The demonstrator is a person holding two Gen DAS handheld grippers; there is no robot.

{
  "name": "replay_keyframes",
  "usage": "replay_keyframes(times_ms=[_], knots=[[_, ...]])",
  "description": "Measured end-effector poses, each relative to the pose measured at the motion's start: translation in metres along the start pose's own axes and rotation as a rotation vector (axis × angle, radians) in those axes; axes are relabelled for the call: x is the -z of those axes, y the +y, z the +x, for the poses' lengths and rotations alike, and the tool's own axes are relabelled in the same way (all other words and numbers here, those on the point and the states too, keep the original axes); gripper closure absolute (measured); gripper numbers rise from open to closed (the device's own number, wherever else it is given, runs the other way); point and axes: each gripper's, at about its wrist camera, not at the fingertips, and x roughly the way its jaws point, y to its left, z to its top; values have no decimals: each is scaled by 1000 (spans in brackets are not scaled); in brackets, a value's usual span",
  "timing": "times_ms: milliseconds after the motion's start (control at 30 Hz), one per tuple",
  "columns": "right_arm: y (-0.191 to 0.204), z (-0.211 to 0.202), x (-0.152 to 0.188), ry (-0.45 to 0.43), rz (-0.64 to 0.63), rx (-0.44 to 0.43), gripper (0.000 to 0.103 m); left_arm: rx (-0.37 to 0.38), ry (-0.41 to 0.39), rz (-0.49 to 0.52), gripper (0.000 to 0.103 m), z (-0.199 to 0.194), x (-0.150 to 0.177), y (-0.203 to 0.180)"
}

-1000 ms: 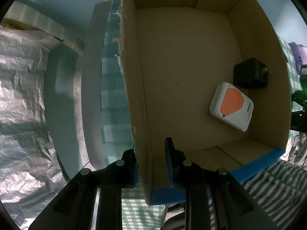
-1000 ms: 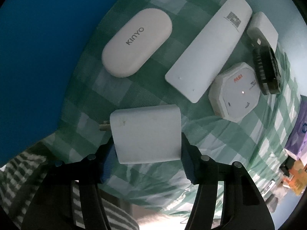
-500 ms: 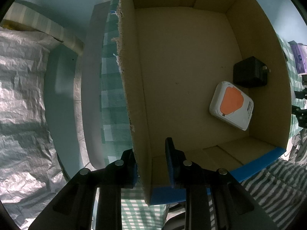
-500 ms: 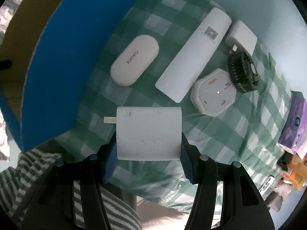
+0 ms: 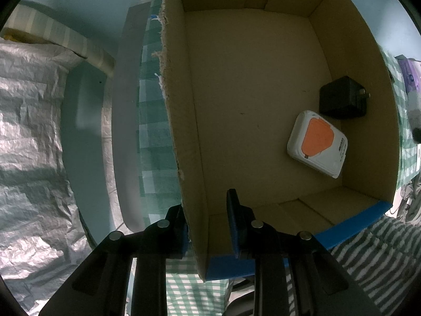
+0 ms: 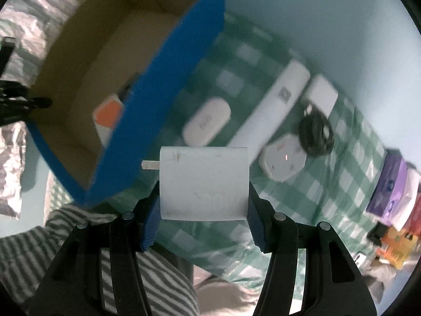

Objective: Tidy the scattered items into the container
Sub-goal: 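Lift the white square charger with the right gripper and carry it over the box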

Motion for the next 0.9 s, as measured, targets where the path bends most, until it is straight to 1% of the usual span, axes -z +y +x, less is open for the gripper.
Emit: replay_keyframes(times_ms=[133,167,233,267,400,500,667,900], knots=[[16,-25,-17,-48,-49,-19,45,4,2,-2,79,-1,-1,0],[15,-21,-19,-56,-56,-24,45,4,2,-2,79,-2,-1,0],[23,-27,-25,-71,-87,-33,45,5,1,-2,79,-3,-1,0],[32,-28,-34,-77,-100,-35,45,5,0,-2,79,-3,-1,0],[58,-23,-49,-87,-159,-43,45,9,-6,-7,79,-4,0,1],[75,-12,-57,-77,-203,-53,45,12,-8,-11,79,-4,0,0],[105,10,-68,-36,-270,-53,45,15,-8,-13,79,-5,0,0],[126,50,-70,44,-315,-54,45,19,-13,-16,79,-6,1,0]])
